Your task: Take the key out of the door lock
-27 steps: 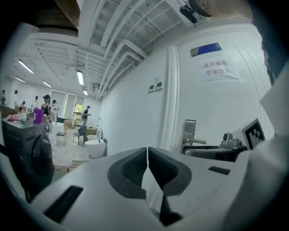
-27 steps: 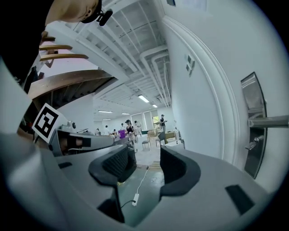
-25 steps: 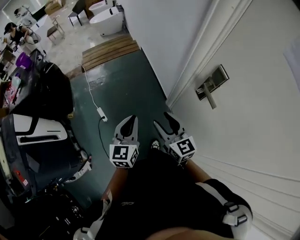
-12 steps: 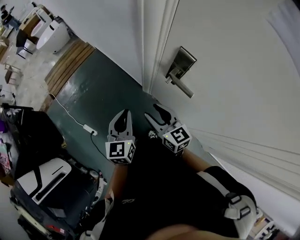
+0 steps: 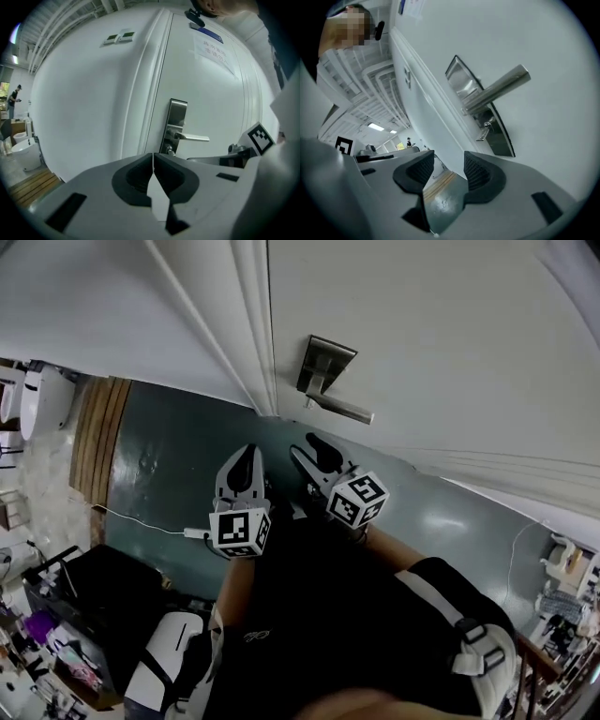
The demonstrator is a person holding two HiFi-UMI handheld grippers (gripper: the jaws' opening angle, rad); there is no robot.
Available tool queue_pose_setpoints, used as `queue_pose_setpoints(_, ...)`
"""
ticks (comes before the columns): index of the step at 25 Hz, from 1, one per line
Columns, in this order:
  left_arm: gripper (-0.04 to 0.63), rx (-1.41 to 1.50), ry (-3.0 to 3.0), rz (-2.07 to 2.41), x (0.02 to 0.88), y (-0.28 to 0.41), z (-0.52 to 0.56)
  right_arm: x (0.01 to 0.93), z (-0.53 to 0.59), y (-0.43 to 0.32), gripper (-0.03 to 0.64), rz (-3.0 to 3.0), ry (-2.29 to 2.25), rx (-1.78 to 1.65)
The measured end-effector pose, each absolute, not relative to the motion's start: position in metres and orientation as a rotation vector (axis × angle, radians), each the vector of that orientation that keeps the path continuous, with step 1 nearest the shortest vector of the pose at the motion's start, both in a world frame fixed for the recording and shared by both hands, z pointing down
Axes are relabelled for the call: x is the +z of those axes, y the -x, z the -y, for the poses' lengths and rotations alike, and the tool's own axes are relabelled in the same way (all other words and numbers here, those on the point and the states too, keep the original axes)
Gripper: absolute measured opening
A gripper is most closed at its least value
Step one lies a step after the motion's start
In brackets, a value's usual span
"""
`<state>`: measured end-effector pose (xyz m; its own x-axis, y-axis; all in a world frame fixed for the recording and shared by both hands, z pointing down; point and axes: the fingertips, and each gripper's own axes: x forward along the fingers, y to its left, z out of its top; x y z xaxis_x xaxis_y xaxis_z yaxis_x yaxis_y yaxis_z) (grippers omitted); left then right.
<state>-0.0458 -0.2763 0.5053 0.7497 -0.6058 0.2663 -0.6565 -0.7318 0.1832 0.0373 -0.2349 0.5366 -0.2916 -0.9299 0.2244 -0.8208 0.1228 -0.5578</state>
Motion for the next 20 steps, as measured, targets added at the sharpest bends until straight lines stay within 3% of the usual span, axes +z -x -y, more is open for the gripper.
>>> queue_pose_setpoints(5,0.029,0.302,-2.727,0.825,0.516,0.031,0.294,0.556,0.246,-0.058,0.196,-1.842,1.752,-1.039)
queue_pose_setpoints(20,0.029,0.373,-2.789,0.465,0.535,-0.019,0.321,0.553,0.278,-0.114,0.187,-1.287,1.734,-0.963)
